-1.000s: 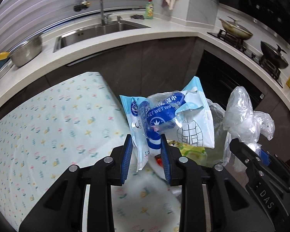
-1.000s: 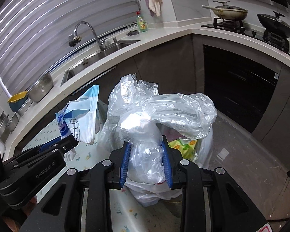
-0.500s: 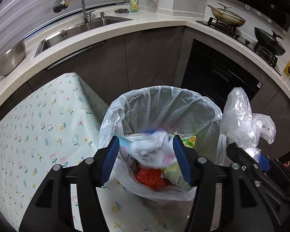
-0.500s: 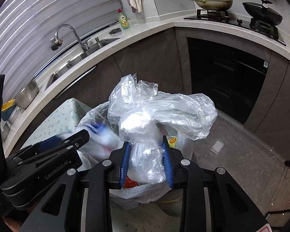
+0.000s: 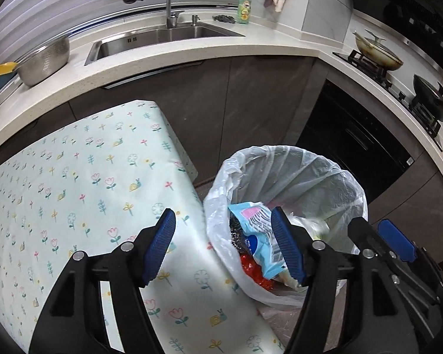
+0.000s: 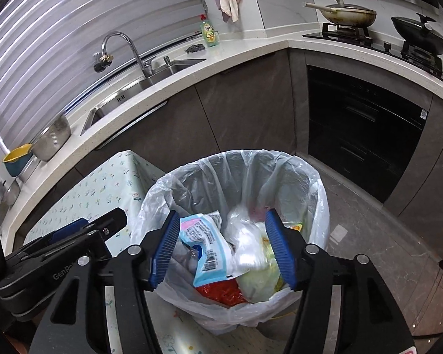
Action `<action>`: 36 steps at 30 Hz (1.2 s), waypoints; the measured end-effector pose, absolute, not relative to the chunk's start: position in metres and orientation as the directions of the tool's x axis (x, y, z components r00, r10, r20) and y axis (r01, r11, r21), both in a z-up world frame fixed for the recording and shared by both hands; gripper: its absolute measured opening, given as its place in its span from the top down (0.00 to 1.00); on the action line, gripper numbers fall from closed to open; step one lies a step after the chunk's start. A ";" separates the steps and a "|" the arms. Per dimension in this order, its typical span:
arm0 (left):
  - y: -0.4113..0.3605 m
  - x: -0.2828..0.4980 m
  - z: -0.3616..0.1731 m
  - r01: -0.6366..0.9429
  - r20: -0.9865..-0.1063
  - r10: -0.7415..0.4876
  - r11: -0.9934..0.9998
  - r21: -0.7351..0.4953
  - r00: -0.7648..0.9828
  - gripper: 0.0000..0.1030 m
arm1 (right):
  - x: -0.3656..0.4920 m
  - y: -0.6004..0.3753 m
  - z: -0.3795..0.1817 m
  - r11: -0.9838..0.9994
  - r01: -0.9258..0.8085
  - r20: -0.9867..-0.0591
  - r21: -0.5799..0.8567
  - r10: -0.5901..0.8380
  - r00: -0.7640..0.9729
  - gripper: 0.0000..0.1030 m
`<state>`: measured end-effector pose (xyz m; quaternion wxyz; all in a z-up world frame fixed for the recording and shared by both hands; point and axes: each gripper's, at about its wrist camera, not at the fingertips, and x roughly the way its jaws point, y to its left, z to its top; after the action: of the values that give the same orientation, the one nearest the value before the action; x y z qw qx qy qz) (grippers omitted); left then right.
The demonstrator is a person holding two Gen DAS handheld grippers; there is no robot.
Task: Collect trash
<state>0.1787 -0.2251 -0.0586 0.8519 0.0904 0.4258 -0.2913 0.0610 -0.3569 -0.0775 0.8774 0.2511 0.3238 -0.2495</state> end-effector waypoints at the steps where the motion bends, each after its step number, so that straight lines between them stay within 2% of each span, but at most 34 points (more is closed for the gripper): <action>1: -0.224 0.179 -0.059 0.571 -0.778 -0.417 0.816 -0.093 0.469 0.38 | 0.061 -0.356 -0.077 0.751 0.598 -0.694 0.279 -0.273 0.666 0.43; 10: -0.212 0.174 -0.056 0.557 -0.774 -0.404 0.826 -0.080 0.488 0.38 | 0.059 -0.345 -0.070 0.766 0.589 -0.692 0.258 -0.280 0.666 0.36; 13: -0.206 0.171 -0.051 0.551 -0.764 -0.401 0.832 -0.073 0.505 0.31 | 0.056 -0.343 -0.067 0.770 0.587 -0.692 0.251 -0.281 0.665 0.35; 25: -0.186 0.158 -0.041 0.525 -0.749 -0.373 0.850 -0.039 0.548 0.29 | 0.045 -0.325 -0.058 0.806 0.566 -0.706 0.174 -0.298 0.642 0.33; 28: -0.181 0.154 -0.040 0.509 -0.744 -0.358 0.860 -0.027 0.565 0.25 | 0.042 -0.319 -0.056 0.816 0.558 -0.704 0.150 -0.308 0.640 0.32; 36: -0.172 0.142 -0.038 0.499 -0.732 -0.338 0.867 0.002 0.591 0.20 | 0.032 -0.311 -0.056 0.825 0.549 -0.714 0.131 -0.306 0.630 0.22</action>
<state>0.1416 -0.1720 -0.0377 0.8860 0.1039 0.3853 -0.2361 0.0319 -0.3106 -0.0563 0.8864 0.1708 0.3564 -0.2412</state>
